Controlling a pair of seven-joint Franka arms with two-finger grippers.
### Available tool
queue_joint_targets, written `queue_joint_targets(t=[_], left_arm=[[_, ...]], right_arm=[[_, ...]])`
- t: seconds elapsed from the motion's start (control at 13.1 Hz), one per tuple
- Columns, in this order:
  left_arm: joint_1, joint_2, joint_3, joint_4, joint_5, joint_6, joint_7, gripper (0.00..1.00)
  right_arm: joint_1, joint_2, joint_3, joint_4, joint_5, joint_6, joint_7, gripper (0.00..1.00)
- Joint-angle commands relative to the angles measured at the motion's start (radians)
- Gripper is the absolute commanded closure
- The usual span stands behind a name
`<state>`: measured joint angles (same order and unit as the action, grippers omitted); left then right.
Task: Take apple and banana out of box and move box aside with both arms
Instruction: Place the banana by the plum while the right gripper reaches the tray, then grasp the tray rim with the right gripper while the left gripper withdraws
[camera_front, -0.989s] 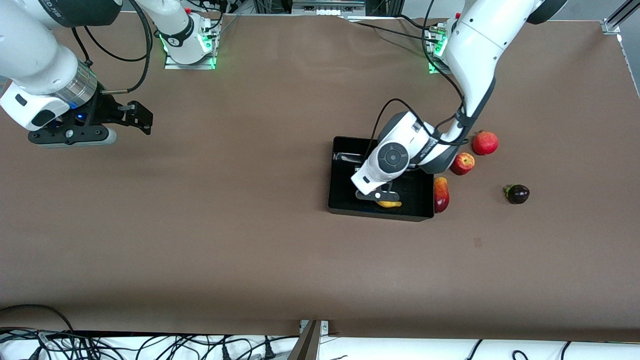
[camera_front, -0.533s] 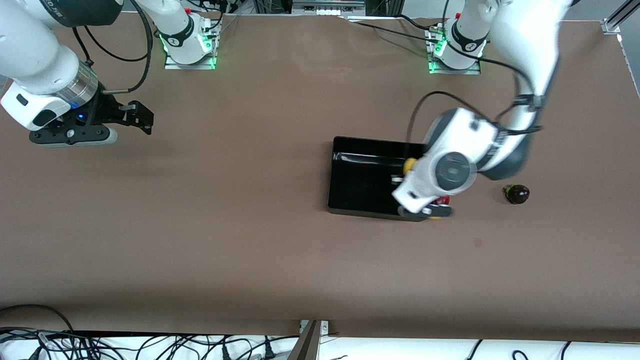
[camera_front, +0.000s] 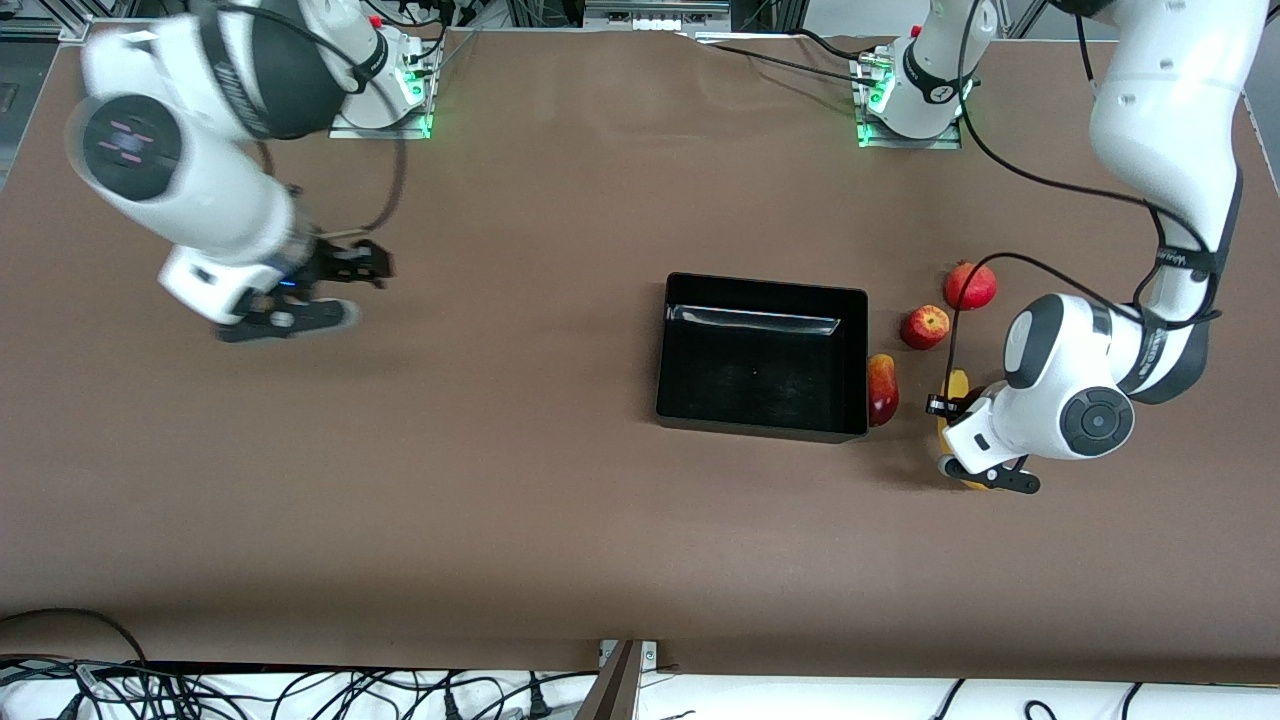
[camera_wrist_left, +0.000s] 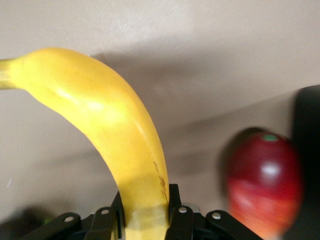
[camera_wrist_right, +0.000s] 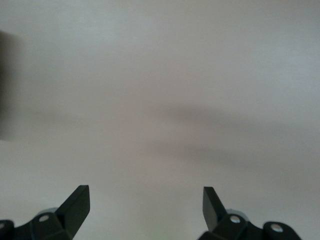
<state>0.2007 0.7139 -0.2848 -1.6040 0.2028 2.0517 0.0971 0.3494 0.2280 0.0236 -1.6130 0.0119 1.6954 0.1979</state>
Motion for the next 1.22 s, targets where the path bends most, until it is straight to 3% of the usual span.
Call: queue_joint_targets(t=[0.0, 0.08, 0.38, 0.61, 0.68, 0.84, 1.07, 1.14], left_arm=[[0.049, -0.028, -0.014, -0.099, 0.021, 0.117, 0.090, 0.86], [0.055, -0.024, -0.014, -0.097, 0.021, 0.119, 0.095, 0.01], [0.049, -0.108, -0.033, -0.026, 0.021, 0.050, 0.085, 0.00], [0.048, -0.152, -0.092, 0.154, 0.007, -0.213, 0.075, 0.00], [0.045, -0.162, -0.109, 0.224, 0.007, -0.326, 0.072, 0.00], [0.026, -0.217, -0.122, 0.309, 0.006, -0.573, -0.026, 0.00], [0.037, -0.359, -0.134, 0.317, 0.000, -0.698, -0.137, 0.00], [0.043, -0.396, -0.129, 0.320, -0.023, -0.720, -0.139, 0.00]], right_arm=[[0.113, 0.088, -0.001, 0.036, 0.045, 0.102, 0.243, 0.00], [0.176, 0.132, -0.001, 0.038, 0.043, 0.169, 0.347, 0.00], [0.373, 0.363, -0.004, 0.146, 0.036, 0.424, 0.777, 0.00], [0.482, 0.516, -0.039, 0.223, 0.030, 0.539, 0.897, 0.00], [0.505, 0.542, -0.047, 0.222, 0.030, 0.579, 0.919, 0.06], [0.529, 0.582, -0.062, 0.223, 0.014, 0.613, 0.930, 0.33], [0.523, 0.580, -0.079, 0.223, -0.023, 0.600, 0.881, 0.87], [0.520, 0.576, -0.082, 0.223, -0.023, 0.575, 0.846, 1.00]])
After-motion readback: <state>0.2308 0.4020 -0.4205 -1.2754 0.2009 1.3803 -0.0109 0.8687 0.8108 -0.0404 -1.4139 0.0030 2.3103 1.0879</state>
